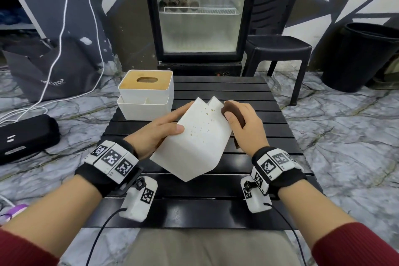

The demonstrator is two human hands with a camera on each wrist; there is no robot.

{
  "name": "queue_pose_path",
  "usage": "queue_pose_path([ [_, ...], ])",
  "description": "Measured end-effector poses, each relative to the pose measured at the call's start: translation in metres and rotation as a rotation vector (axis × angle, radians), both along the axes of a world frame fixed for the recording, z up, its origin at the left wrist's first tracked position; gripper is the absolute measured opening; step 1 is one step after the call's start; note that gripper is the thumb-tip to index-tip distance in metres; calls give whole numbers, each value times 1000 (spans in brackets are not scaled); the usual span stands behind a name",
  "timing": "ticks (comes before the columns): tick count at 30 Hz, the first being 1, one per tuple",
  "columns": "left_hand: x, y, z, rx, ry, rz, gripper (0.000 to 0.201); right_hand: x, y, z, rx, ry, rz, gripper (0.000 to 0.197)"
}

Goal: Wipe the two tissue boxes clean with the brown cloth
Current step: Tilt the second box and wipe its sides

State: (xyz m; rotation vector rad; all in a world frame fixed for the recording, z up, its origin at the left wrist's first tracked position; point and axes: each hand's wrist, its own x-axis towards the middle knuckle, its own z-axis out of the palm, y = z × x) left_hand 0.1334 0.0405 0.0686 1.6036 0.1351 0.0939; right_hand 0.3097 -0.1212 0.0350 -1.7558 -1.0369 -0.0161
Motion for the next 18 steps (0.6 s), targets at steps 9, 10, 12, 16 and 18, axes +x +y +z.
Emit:
queue_pose_path([
  [9, -2, -3, 3, 23, 14, 23, 67, 9, -9, 1, -94, 84, -2, 29],
  [10, -2, -4, 3, 26, 15, 19, 64, 11, -12, 1, -104, 88, -4, 30],
  [12, -2, -5, 4, 29, 18, 21, 62, 12, -18, 0, -134, 93, -18, 30],
  [16, -3, -4, 4, 38, 22, 30, 64, 14, -34, 1, -172, 32, -55, 27],
  [18, -3, -4, 4, 40, 24, 38, 65, 12, -39, 4, -164, -30, -74, 27],
])
